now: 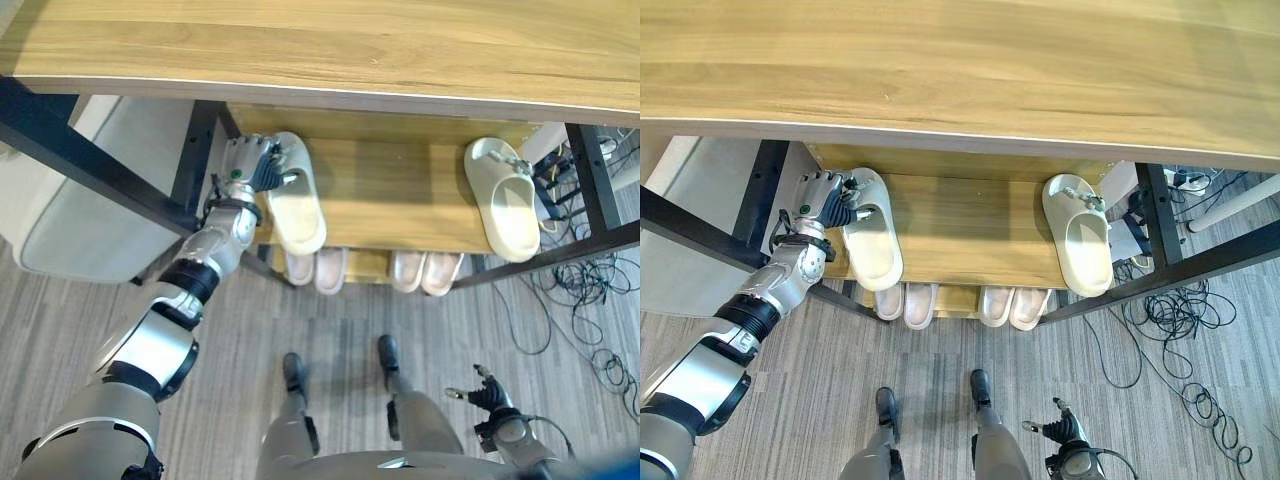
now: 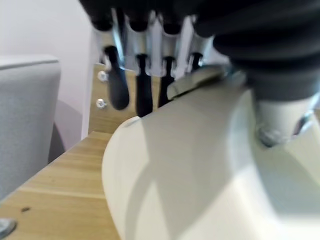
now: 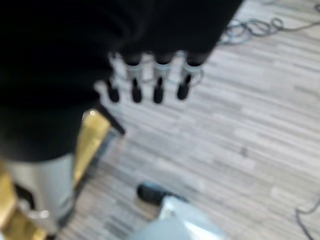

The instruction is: Arrange the slippers neatly on the shoe rack.

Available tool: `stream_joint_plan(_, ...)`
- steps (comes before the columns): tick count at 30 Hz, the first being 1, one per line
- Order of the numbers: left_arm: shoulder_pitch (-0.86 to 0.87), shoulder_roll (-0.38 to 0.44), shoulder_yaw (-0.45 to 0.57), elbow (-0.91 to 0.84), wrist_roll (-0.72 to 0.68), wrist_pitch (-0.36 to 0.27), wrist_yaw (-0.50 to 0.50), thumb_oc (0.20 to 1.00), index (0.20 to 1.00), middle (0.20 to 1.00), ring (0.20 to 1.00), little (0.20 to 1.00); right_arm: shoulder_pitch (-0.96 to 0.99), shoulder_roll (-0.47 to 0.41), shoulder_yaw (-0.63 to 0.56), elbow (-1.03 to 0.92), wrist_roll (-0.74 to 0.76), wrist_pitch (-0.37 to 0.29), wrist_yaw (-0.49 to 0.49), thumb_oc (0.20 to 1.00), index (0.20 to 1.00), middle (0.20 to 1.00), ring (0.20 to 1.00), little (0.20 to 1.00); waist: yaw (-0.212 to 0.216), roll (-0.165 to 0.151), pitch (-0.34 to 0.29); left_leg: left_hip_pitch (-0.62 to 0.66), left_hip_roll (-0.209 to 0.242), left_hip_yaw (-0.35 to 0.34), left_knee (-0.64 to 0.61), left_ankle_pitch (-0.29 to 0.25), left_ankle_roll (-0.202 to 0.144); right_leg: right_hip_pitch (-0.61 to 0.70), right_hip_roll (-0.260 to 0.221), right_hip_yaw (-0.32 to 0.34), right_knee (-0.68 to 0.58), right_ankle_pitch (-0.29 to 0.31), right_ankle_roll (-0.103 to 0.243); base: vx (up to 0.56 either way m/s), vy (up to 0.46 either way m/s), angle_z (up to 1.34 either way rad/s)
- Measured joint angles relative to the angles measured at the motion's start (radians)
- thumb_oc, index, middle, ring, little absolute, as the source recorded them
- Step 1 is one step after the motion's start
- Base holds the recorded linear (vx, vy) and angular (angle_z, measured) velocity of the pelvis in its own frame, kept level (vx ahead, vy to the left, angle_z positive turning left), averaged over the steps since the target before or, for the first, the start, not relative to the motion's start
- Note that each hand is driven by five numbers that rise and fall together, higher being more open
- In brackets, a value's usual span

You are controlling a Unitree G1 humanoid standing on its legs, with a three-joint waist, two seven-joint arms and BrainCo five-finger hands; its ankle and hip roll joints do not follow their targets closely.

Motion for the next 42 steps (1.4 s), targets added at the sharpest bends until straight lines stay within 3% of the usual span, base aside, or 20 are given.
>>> stream_joint_plan(1, 0.0, 0.0, 0.001, -0.002, 0.002, 0.002, 0.002, 0.2, 0.2, 0.2, 0.2, 0.2, 0.0, 0.0, 0.0, 0.0, 0.0, 0.0, 0.0, 1.0, 1.0, 1.0, 1.0, 1.0, 0.001, 0.0, 0.0, 0.001, 0.001, 0.0, 0.0, 0.0, 0.0, 0.002, 0.001, 0.0, 0.0, 0.0, 0.0, 0.0, 0.0, 0.0)
stream_joint_plan(2, 0.0, 0.0, 0.001, -0.002, 0.007, 0.003, 0.002, 0.416, 0.416, 0.416, 0.416, 0.416, -0.001, 0.0, 0.0, 0.0, 0.0, 0.0, -0.001, 1.0, 1.0, 1.0, 1.0, 1.0, 0.002, 0.0, 0.0, 0.002, 0.001, 0.0, 0.0, 0.0, 0.0, 0.002, 0.002, -0.001, 0.0, 0.0, 0.0, 0.0, 0.0, 0.0)
stream_joint_plan(4, 0.0, 0.001, 0.007, -0.002, 0.011, 0.004, 0.002, 0.57, 0.57, 0.57, 0.57, 0.57, -0.001, 0.0, 0.0, 0.0, 0.0, 0.001, -0.002, 1.0, 1.0, 1.0, 1.0, 1.0, 0.001, 0.0, 0.0, 0.003, 0.002, 0.0, 0.0, 0.0, -0.001, 0.004, 0.001, -0.001, 0.0, 0.0, 0.0, 0.0, 0.0, 0.0)
stream_joint_plan(6, 0.0, 0.002, 0.008, -0.001, 0.021, 0.004, 0.001, 0.2, 0.2, 0.2, 0.2, 0.2, 0.0, 0.0, 0.0, 0.002, 0.0, 0.001, -0.005, 1.0, 1.0, 1.0, 1.0, 1.0, 0.001, 0.0, 0.0, 0.006, 0.002, 0.0, 0.0, 0.001, -0.001, 0.007, 0.002, -0.001, 0.0, 0.0, 0.0, 0.0, 0.0, 0.0)
stream_joint_plan(20, 0.001, -0.014, -0.005, -0.019, 0.055, 0.004, 0.009, 0.2, 0.2, 0.2, 0.2, 0.2, -0.004, -0.001, 0.015, 0.002, 0.0, 0.002, -0.028, 1.0, 1.0, 1.0, 1.0, 1.0, 0.002, 0.004, 0.016, 0.015, 0.002, 0.0, 0.0, 0.001, -0.001, 0.017, 0.001, -0.002, 0.0, 0.0, 0.0, 0.0, -0.002, 0.0)
stream_joint_plan(31, -0.061, -0.105, -0.053, 0.009, 0.045, -0.002, 0.045, 0.2, 0.2, 0.2, 0.2, 0.2, -0.006, -0.002, 0.021, 0.029, 0.0, 0.004, -0.039, 1.0, 1.0, 1.0, 1.0, 1.0, -0.001, 0.011, 0.022, -0.003, 0.0, 0.014, 0.0, 0.003, -0.001, -0.012, 0.0, 0.01, 0.0, 0.004, 0.0, -0.03, -0.026, -0.03)
stream_joint_plan(36, -0.114, -0.179, -0.075, 0.023, -0.003, -0.001, 0.045, 0.2, 0.2, 0.2, 0.2, 0.2, -0.012, -0.003, 0.024, 0.034, -0.001, 0.006, -0.046, 1.0, 1.0, 1.0, 1.0, 1.0, 0.0, 0.03, 0.034, -0.013, -0.001, 0.041, 0.0, 0.001, 0.0, -0.034, -0.002, 0.033, 0.0, 0.009, 0.003, -0.01, -0.034, -0.12)
stream_joint_plan(42, -0.135, -0.272, -0.102, 0.021, -0.003, -0.019, 0.043, 0.2, 0.2, 0.2, 0.2, 0.2, -0.041, -0.005, 0.026, 0.039, -0.007, 0.01, -0.06, 1.0, 1.0, 1.0, 1.0, 1.0, -0.029, 0.047, 0.044, -0.014, 0.0, 0.049, 0.0, 0.001, 0.0, -0.039, 0.0, 0.042, 0.0, 0.012, 0.004, 0.0, -0.021, -0.03)
